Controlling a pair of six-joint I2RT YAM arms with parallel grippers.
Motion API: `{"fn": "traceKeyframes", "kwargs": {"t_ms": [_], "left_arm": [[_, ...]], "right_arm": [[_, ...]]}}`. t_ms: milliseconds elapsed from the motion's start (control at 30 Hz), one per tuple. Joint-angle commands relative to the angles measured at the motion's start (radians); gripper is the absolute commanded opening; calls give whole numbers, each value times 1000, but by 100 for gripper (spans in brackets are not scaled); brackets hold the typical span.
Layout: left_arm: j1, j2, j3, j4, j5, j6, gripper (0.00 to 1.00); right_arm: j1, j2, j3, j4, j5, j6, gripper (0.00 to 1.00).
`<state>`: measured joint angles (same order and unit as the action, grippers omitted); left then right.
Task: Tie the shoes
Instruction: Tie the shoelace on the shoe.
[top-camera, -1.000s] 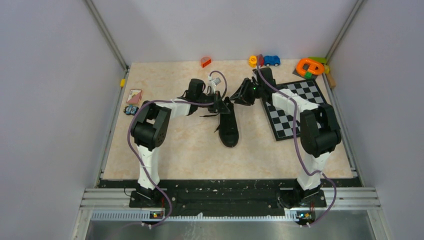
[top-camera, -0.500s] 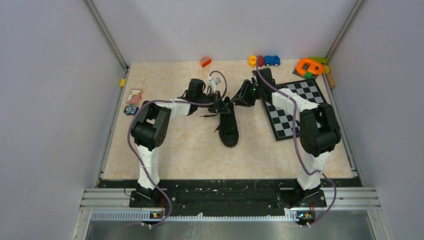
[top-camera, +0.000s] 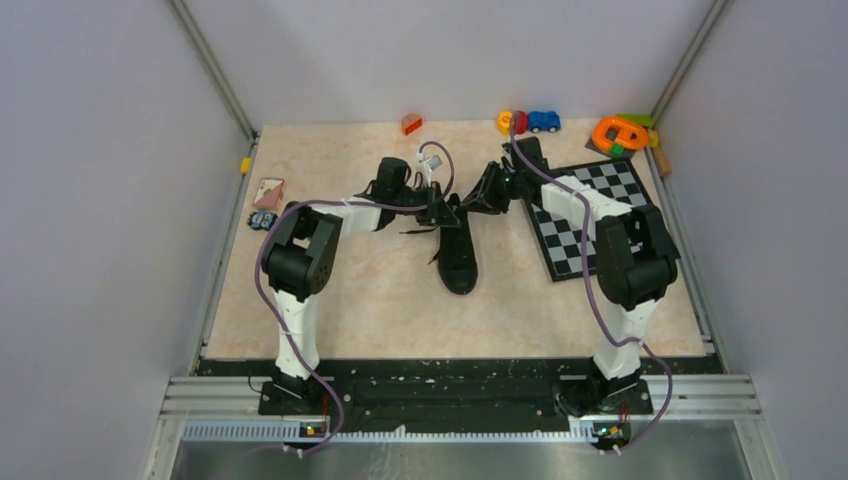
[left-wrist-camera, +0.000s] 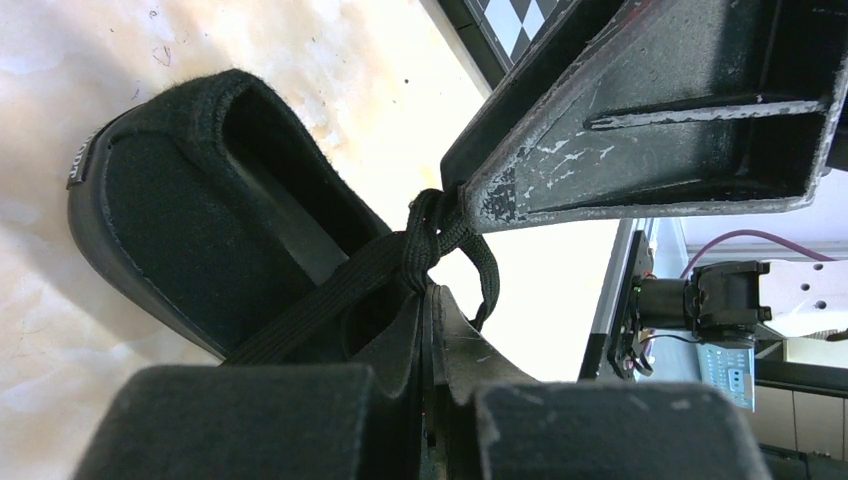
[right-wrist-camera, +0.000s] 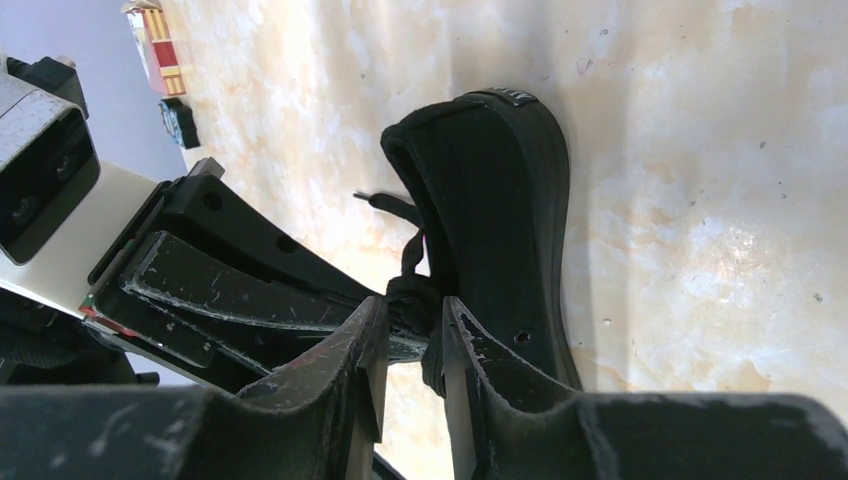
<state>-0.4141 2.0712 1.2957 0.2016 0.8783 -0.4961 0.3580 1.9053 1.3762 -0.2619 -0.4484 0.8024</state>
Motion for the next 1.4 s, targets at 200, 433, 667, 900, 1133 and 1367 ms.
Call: {"fn": "traceKeyframes", "kwargs": {"t_ms": [200,433,667,900,1133,1367], "left_arm": [[-5,12,21,22,26,6,0],[-5,10,21,19,30,7,0],[-5,10,19,21,32,8,0],[-5,9,15,19,33,8,0],[-5,12,16,21,36,8,0],[-4,19,20,25,41,3,0]], "right_arm": [[7,-15,55,2,-16,-24,0],[13,-25,85,-31,-13,-44,0],[31,-2,152,-49,-13,-46,0],[42,12,170,-35,-18,-29,0],[44,22,195,-26,-25,-19,0],[45,37,199,-23,-33,-12,5]]}}
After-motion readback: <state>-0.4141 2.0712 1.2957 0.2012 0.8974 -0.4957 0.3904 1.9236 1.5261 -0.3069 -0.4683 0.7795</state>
